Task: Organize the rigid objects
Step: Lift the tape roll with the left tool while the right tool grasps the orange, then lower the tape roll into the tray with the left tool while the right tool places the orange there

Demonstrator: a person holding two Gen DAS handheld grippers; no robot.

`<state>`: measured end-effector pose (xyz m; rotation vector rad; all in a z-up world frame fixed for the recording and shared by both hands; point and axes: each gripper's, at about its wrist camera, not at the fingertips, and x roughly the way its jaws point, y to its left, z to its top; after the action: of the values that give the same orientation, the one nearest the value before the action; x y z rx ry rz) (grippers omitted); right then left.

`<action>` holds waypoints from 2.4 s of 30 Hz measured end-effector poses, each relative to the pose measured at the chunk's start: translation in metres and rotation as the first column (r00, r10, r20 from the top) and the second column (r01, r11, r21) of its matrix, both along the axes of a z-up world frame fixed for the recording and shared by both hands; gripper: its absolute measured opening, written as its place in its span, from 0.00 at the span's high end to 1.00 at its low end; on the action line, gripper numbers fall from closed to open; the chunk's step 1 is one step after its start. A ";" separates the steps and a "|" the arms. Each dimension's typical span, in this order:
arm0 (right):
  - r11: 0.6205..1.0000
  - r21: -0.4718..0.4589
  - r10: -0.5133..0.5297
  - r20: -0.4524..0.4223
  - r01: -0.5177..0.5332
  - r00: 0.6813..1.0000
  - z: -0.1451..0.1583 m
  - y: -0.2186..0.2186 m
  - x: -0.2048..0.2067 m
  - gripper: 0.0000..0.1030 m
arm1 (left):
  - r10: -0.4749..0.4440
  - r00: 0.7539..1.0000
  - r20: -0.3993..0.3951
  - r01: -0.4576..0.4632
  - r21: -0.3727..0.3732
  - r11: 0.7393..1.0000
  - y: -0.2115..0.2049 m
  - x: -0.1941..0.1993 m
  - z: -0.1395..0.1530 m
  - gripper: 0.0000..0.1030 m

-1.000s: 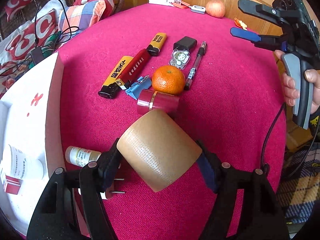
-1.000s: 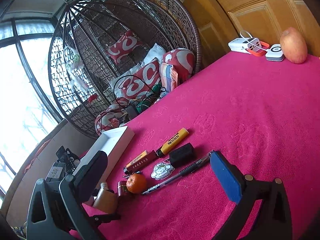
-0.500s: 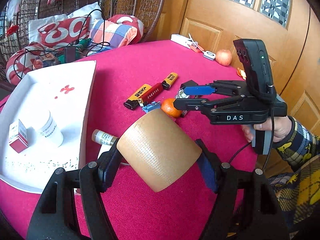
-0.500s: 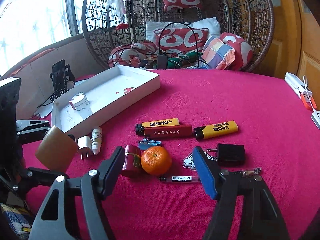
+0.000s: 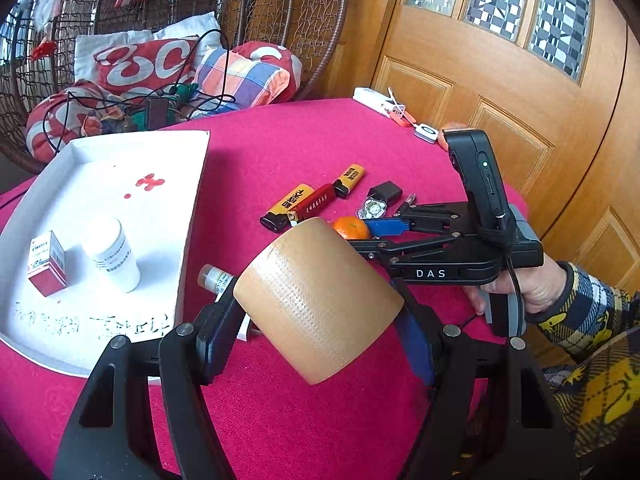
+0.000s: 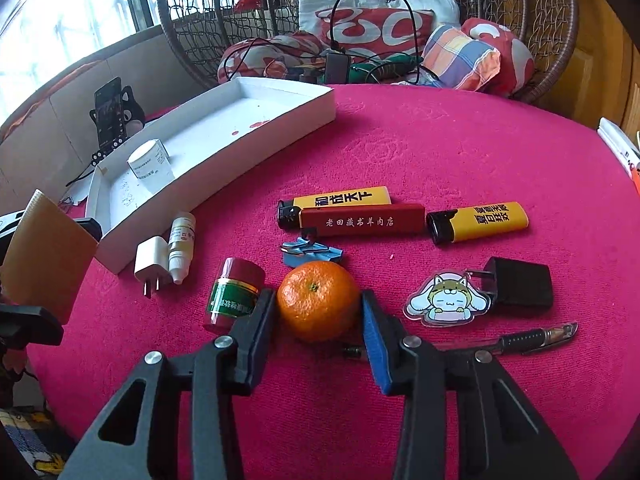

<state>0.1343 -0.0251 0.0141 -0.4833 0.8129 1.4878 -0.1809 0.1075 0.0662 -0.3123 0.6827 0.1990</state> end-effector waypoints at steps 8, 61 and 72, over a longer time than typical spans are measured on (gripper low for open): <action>0.992 0.108 -0.059 -0.043 0.063 0.997 0.027 -0.021 0.012 0.60 | 0.053 0.998 0.042 -0.053 -0.004 0.999 0.007 -0.010 0.010 0.31; 0.988 0.125 0.116 -0.177 -0.094 0.977 0.064 0.142 -0.076 0.60 | 0.601 0.798 0.050 -0.592 -0.125 0.796 0.204 -0.059 -0.006 0.31; 0.993 0.110 0.059 -0.125 -0.045 0.990 0.048 0.148 -0.086 0.19 | 0.713 0.701 0.027 -0.685 -0.252 0.684 0.216 -0.081 -0.028 0.14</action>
<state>0.0486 0.1225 0.0617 -0.3333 0.8211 1.6145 -0.2616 0.3231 0.0383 -0.8023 0.4277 0.8441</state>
